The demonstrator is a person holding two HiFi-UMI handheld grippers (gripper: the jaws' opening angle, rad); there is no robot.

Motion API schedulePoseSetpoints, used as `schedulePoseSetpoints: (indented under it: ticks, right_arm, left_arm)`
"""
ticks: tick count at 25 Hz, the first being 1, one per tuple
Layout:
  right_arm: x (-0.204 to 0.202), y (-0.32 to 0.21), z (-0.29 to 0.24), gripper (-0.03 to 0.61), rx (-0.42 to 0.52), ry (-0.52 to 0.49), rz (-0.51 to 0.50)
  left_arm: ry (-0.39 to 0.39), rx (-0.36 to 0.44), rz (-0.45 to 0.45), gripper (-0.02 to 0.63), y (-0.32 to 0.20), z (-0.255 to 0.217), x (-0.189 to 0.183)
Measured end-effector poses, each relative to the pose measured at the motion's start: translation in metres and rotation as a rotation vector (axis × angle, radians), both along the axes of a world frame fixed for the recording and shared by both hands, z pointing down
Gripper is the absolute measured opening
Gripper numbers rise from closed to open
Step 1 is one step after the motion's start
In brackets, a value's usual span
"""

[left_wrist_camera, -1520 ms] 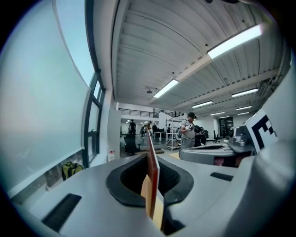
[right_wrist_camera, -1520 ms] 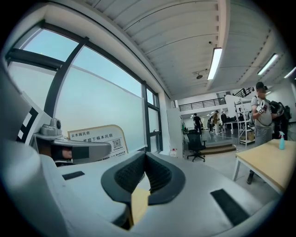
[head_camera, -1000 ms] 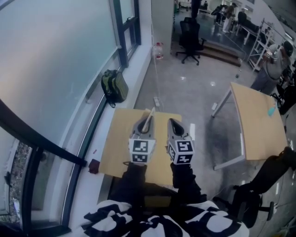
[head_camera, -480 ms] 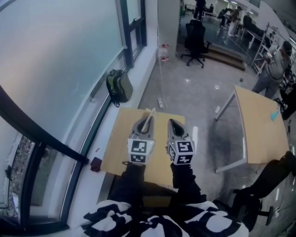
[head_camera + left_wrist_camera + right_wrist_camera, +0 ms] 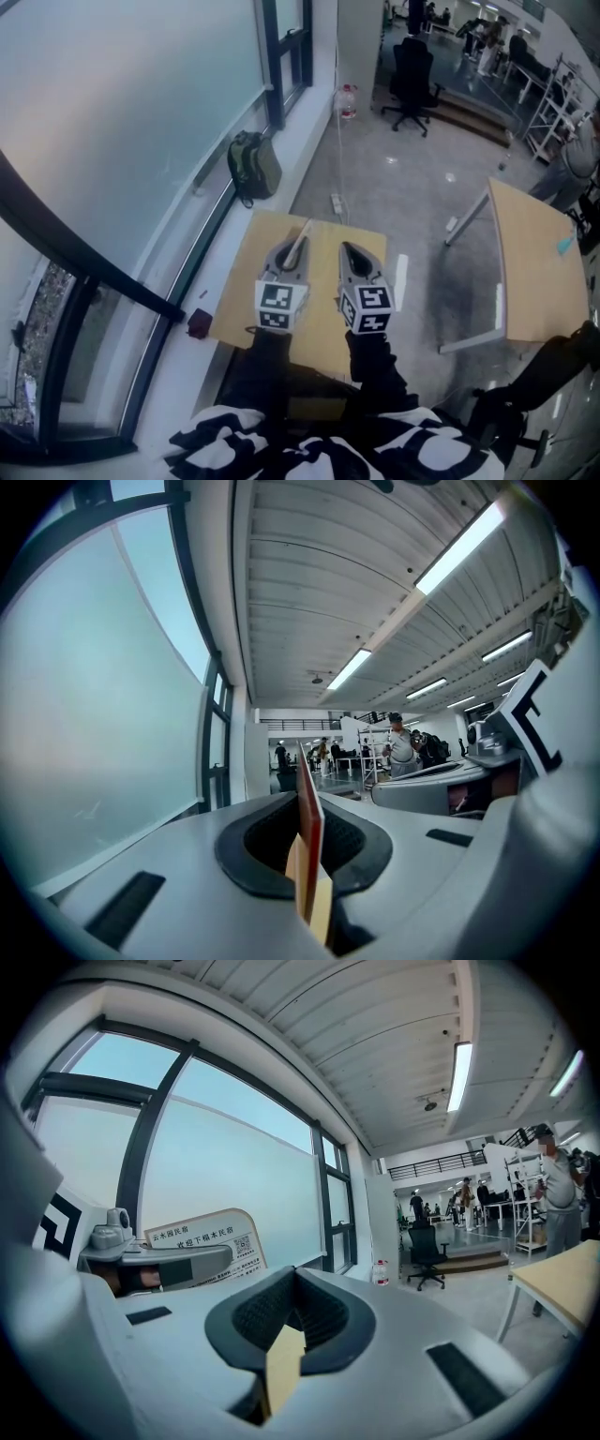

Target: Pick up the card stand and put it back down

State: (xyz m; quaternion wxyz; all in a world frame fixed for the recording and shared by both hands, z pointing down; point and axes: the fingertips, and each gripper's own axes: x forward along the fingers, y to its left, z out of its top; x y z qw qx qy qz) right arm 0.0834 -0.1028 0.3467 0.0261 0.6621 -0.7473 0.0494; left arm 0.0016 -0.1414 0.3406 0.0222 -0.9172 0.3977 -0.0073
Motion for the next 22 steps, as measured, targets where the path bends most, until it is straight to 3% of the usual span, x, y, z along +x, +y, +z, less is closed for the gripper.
schedulePoseSetpoints:
  ticks: [22]
  right_arm:
    - [-0.028, -0.093, 0.070, 0.017, -0.162, -0.051, -0.130]
  left_arm:
    - [-0.032, -0.147, -0.194, 0.023, -0.099, 0.075, -0.073]
